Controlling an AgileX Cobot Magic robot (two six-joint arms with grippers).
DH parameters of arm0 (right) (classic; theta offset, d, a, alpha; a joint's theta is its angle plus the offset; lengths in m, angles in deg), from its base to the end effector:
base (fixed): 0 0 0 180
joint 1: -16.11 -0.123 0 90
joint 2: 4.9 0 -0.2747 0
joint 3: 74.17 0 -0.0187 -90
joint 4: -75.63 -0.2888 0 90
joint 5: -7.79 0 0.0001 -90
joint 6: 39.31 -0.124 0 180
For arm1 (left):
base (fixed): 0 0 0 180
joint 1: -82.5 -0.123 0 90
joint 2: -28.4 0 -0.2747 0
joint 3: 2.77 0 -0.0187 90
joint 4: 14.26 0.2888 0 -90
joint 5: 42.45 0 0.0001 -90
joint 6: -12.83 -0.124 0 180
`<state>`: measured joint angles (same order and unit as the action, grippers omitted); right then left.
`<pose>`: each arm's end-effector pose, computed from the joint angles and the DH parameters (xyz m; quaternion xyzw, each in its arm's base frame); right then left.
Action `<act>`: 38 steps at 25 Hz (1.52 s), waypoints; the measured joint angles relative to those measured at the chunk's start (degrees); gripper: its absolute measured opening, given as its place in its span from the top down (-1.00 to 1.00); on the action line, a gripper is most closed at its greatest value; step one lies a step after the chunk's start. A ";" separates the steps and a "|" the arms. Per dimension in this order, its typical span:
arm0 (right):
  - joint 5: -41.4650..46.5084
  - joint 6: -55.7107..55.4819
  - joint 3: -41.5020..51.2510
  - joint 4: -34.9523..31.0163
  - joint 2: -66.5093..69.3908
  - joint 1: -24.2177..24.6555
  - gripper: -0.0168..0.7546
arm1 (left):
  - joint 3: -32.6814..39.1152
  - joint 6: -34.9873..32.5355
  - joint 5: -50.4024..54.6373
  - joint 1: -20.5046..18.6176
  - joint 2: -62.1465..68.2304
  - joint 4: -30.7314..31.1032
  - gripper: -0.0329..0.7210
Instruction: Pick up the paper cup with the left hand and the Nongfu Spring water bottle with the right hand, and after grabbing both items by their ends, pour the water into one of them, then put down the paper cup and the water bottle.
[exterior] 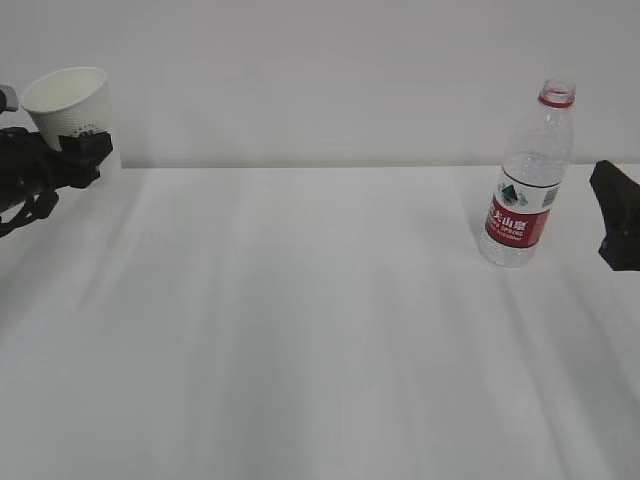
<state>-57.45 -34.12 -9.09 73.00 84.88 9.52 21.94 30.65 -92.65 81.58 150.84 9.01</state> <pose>0.2613 0.0250 0.1449 -0.0509 0.7031 0.0008 0.7093 0.4368 -0.0306 0.1031 0.0773 0.7560 -0.1255 0.6378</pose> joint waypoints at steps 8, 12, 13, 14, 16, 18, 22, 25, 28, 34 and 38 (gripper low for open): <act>0.00 0.00 0.00 1.39 0.00 0.00 -0.58 | 0.00 0.00 0.12 -0.15 0.00 -0.20 -0.39; 0.00 0.00 0.00 1.52 0.00 0.00 -0.58 | 0.00 0.00 0.01 -0.15 0.79 -0.20 -0.39; 0.00 0.00 0.00 1.52 0.00 0.00 -0.58 | 0.03 0.00 0.01 -0.15 1.05 -0.20 -0.39; 0.00 0.00 0.00 1.56 0.00 0.00 -0.58 | 0.12 0.00 0.01 -0.15 1.45 -0.20 -0.39; 0.00 0.00 0.00 1.56 0.00 0.00 -0.58 | 0.73 0.00 -0.06 -0.15 1.97 -0.24 -0.39; 0.30 0.00 0.00 1.56 0.00 0.00 -0.58 | 1.93 -0.11 -0.11 -0.15 2.06 -0.33 -0.39; 0.90 0.00 0.00 1.56 0.00 0.00 -0.58 | 4.43 -2.59 -1.97 -0.15 2.06 -1.41 -0.39; 0.90 0.00 0.00 1.56 0.00 0.00 -0.58 | 6.67 -4.67 -5.73 -0.15 2.64 -3.88 -0.39; 1.02 0.00 0.00 1.66 0.00 0.00 -0.58 | 8.19 -5.38 -10.37 -0.15 4.39 -5.25 -0.39; 2.41 0.00 0.00 2.63 0.00 0.00 -0.58 | 10.80 -5.59 -13.00 -0.15 8.04 -7.41 -0.39; 3.48 0.00 0.00 3.58 0.00 0.00 -0.58 | 11.46 -5.67 -14.35 -0.15 9.51 -7.93 -0.39</act>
<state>-53.97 -34.12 -9.09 76.58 84.88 9.52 33.40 24.98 -107.00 81.43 160.35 1.08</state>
